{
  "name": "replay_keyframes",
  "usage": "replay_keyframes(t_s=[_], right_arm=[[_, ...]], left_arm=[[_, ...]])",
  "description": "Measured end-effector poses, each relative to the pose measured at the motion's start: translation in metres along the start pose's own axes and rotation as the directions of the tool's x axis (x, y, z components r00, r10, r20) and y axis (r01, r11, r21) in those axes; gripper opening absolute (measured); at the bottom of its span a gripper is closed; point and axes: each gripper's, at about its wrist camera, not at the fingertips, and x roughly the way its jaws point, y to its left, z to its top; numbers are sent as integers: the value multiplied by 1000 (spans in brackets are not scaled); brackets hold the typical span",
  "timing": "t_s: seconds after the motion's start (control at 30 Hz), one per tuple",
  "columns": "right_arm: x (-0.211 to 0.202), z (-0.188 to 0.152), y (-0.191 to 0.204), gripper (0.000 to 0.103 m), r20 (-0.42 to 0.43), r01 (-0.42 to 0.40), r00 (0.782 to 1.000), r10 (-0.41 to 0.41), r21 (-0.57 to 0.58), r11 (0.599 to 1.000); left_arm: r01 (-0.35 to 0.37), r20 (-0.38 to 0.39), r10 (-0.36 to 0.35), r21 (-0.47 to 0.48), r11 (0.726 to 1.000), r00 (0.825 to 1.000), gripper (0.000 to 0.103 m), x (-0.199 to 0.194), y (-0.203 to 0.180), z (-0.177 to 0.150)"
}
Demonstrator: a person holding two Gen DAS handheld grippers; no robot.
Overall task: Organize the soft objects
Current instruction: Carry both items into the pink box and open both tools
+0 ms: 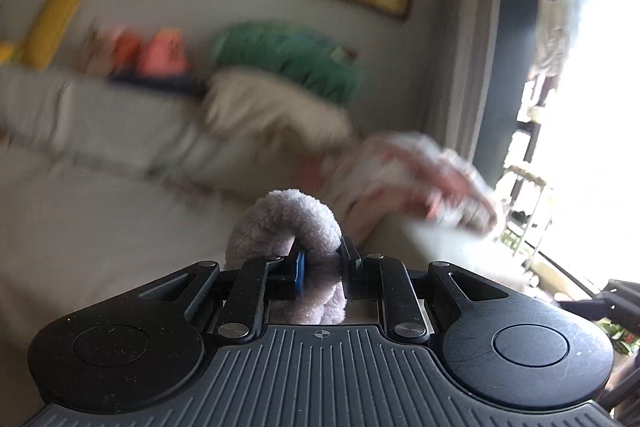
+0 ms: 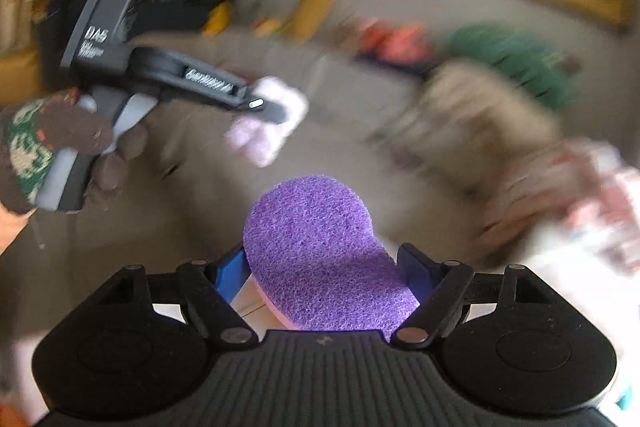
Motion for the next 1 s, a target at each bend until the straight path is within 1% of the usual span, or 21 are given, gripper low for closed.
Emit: replay_keyframes(t_s=[0.03,0.1,0.2,0.23,0.3,0.37,0.4,0.43,0.47,0.53,0.57,0.6,0.63,0.67,0.7,0.73,0.8,0.83,0.9,0.97,1.0], right_arm=[[-9,4,-17,79,16,55,998,-55,33,998],[-31,3,-55,79,21,134,990,-137,108,985],[-58,-19,-102,80,-2,239,970,-243,186,953],[-65,-29,-117,80,-27,261,965,-262,208,943],[-74,-57,-140,80,-95,313,949,-299,224,923],[-78,-90,-153,82,-163,341,936,-311,214,915],[-78,-107,-157,82,-194,342,933,-304,209,916],[-81,-124,-159,82,-222,352,926,-305,212,912],[-89,-140,-164,82,-233,360,923,-307,233,904],[-99,-167,-162,83,-241,356,926,-291,294,887],[-99,-176,-163,83,-249,352,927,-280,326,877],[-104,-184,-163,83,-253,347,929,-268,353,869],[-103,-188,-163,83,-252,342,932,-261,368,865],[-109,-194,-160,83,-249,342,932,-262,373,862],[-115,-197,-156,83,-249,350,930,-271,369,861],[-117,-200,-151,83,-251,362,925,-285,358,861],[-122,-204,-138,83,-249,385,916,-315,323,864],[-123,-204,-133,83,-245,390,914,-325,306,868],[-124,-206,-116,83,-226,390,914,-336,269,880],[-119,-203,-100,83,-209,382,918,-337,232,895],[-116,-200,-90,83,-201,370,922,-329,215,904]], left_arm=[[35,10,-35,14,999,999,19,7,-21,15],[130,-9,-130,14,991,991,19,19,-56,31],[281,-78,-278,19,960,957,20,42,-122,39],[308,-97,-304,26,951,948,20,48,-141,37],[375,-149,-367,29,927,918,20,65,-182,27],[456,-230,-446,-11,890,865,22,91,-220,6],[483,-281,-475,-44,875,834,26,106,-235,-9],[486,-383,-476,-78,871,792,28,127,-252,-31],[470,-479,-454,-95,878,751,27,143,-265,-53],[442,-625,-397,-91,892,672,28,168,-282,-99],[440,-663,-382,-88,894,644,28,174,-284,-119],[439,-683,-375,-88,894,627,28,177,-284,-133],[437,-694,-372,-92,895,617,28,177,-281,-144],[438,-690,-380,-101,893,616,28,175,-276,-149],[444,-678,-394,-110,889,621,28,169,-270,-151],[452,-658,-409,-114,884,633,28,160,-261,-150],[468,-599,-426,-96,879,678,28,136,-243,-138],[471,-561,-430,-79,879,708,28,121,-231,-131],[451,-470,-414,-37,892,780,28,92,-204,-112],[368,-366,-339,13,930,867,28,60,-169,-99],[304,-314,-279,33,952,908,28,47,-148,-94]])
